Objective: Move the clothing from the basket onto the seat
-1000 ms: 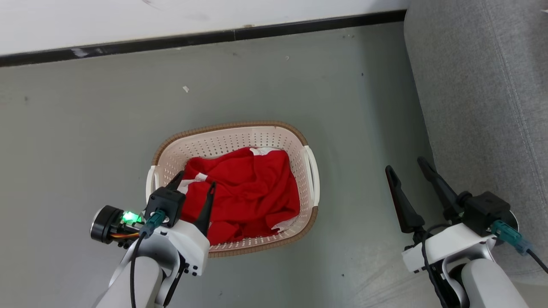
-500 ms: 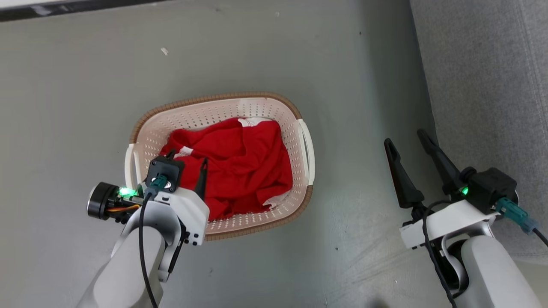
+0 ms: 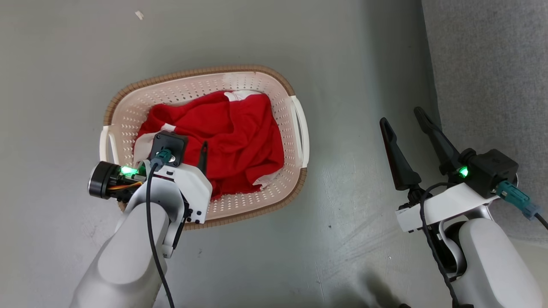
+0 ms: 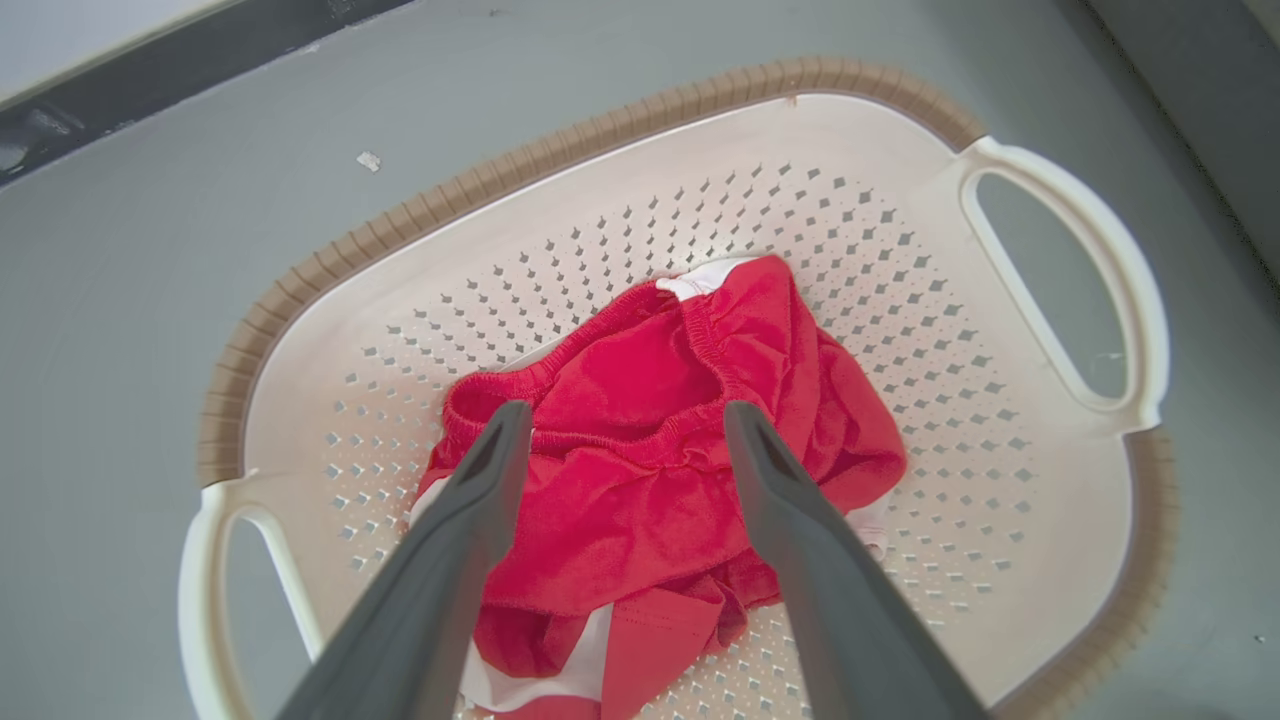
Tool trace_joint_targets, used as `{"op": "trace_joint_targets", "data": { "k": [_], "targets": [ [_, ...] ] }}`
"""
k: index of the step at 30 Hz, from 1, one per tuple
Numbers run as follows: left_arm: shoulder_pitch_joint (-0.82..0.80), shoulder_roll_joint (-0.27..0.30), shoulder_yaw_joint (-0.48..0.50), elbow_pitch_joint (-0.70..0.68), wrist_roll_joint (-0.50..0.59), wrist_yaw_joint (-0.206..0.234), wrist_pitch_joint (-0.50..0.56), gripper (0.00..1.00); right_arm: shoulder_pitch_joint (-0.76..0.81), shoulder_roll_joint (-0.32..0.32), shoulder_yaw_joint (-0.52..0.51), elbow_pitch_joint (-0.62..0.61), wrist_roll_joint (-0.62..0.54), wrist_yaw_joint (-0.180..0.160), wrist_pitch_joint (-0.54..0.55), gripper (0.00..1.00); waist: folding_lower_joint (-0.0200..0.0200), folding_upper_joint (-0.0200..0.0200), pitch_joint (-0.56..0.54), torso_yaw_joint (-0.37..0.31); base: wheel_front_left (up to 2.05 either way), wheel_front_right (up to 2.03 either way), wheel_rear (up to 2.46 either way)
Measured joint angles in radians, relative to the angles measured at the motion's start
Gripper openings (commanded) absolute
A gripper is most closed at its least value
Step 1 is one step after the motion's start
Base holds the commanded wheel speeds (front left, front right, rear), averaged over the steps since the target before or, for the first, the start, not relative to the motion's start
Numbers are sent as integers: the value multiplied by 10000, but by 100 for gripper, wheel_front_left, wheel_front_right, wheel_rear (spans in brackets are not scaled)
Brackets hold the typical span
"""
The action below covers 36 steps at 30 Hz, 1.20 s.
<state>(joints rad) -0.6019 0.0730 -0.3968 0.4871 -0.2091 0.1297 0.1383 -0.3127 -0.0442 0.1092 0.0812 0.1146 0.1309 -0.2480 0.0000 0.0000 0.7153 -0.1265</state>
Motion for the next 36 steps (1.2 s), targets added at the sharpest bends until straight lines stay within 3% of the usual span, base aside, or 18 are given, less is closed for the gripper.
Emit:
{"op": "trace_joint_targets", "data": {
  "k": [36],
  "targets": [
    [-2021,-127,159,1929,-21,123,63,100,-659,-2,418,-184,345,0,0,100,0,0,2079,-726,0,0,0]
  ]
}}
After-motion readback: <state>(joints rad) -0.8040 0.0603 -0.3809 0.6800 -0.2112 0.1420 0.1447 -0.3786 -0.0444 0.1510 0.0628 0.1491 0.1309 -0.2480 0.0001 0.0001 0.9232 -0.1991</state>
